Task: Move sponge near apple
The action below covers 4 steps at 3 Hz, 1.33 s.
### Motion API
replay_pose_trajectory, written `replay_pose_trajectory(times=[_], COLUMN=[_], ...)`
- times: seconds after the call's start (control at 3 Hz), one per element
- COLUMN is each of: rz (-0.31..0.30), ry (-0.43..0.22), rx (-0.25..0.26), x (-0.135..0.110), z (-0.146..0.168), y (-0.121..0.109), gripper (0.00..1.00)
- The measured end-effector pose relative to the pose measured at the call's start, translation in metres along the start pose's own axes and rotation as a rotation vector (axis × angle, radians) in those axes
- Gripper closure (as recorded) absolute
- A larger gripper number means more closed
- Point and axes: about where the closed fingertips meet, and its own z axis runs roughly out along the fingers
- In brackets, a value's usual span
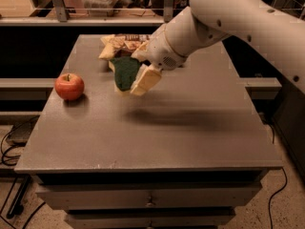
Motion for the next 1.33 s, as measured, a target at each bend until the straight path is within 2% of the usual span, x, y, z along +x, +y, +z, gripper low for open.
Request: replay_pose_trajectory(times=[0.67,1.0,1.33], rz=[-0.029,-0.023,0.001], ry=[-0.058,-0.071,-0.078], rx=[-0.112,-0.125,-0.109], x=[-0.028,-0.029,-0.022], z=[0.054,0.064,0.062], y=[0.018,0.017,0.009], gripper=[0.35,0.12,0.0])
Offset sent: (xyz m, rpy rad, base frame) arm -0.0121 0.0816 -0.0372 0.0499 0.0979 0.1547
